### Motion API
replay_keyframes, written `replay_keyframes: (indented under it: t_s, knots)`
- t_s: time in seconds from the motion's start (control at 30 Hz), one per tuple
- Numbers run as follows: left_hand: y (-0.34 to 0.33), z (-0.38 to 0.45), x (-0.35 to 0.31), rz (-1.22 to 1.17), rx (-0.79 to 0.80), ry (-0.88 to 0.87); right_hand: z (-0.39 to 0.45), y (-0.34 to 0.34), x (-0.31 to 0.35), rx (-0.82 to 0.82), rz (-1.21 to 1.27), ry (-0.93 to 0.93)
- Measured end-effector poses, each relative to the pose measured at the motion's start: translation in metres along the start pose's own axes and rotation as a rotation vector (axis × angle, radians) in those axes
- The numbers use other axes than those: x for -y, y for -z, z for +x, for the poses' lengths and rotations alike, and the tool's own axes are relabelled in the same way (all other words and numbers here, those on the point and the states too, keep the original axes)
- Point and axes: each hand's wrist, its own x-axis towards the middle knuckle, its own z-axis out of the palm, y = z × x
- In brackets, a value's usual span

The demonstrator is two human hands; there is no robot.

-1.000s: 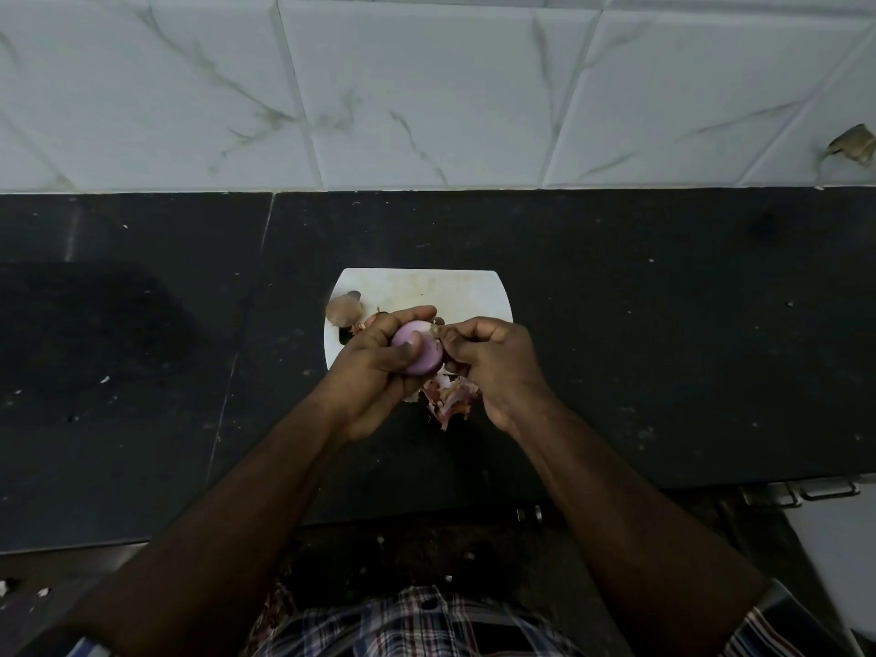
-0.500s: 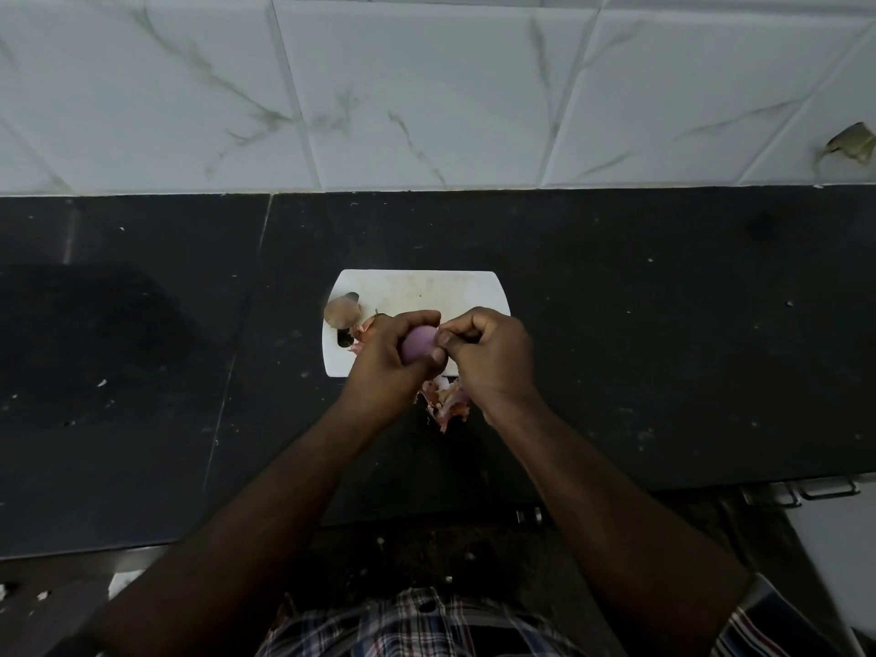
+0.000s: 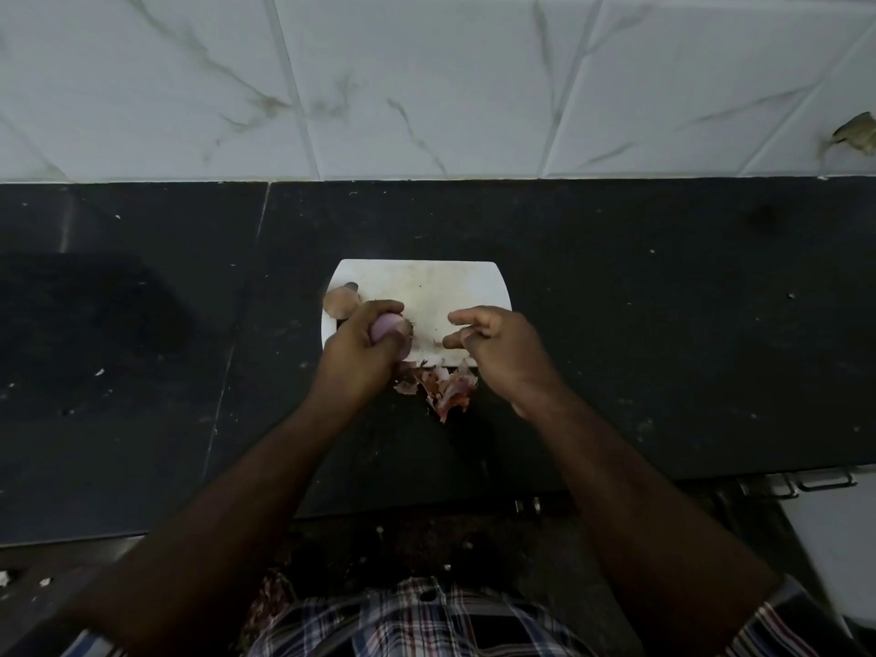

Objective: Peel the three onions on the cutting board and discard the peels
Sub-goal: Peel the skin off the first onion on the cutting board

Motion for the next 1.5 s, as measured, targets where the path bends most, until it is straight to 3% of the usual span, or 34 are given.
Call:
replay_keyframes:
  t_s: [0.07,0.23,0.33,0.4,0.5,0.63,0.8,1.0,1.17,1.3,1.4,1.5]
  knots:
    - [0.002,0.003,-0.004,-0.051,0.014,0.067,0.002,0.009,-0.001,0.095,-0.075,0.023]
    - [0.001,0.006,-0.013,-0.083,0.064,0.102,0.006,0.009,0.006,-0.079,-0.057,0.082]
    - [0.000,0.007,-0.017,-0.225,0.174,0.229,0.005,0.001,0.004,0.034,-0.276,0.130]
    - [0.002,0.007,-0.020,-0.450,0.284,0.327,0.004,-0.003,0.003,0.068,-0.174,0.104]
    - [0.009,0.013,-0.018,-0.606,0.347,0.340,0.004,-0.002,0.014,-0.099,-0.048,0.087]
    - [0.008,0.015,-0.021,-0.441,0.362,0.243,0.001,-0.002,0.031,-0.160,-0.098,0.156]
    - [0.010,0.023,-0.024,-0.230,0.199,0.154,0.001,-0.019,0.029,-0.115,-0.125,0.114]
    - [0.022,0.032,-0.026,-0.262,0.213,0.179,-0.002,-0.023,0.035,-0.222,-0.203,0.184]
    - [0.033,0.039,-0.030,-0.418,0.403,0.289,-0.004,-0.030,0.044,-0.073,-0.054,0.180]
    - [0.045,0.038,-0.037,-0.433,0.585,0.235,-0.004,-0.042,0.048,-0.088,0.034,0.224]
    - [0.050,0.037,-0.042,-0.265,0.497,0.220,-0.004,-0.048,0.052,-0.131,0.168,0.169]
    - [0.052,0.036,-0.045,-0.229,0.415,0.217,-0.010,-0.047,0.064,-0.127,0.475,0.015]
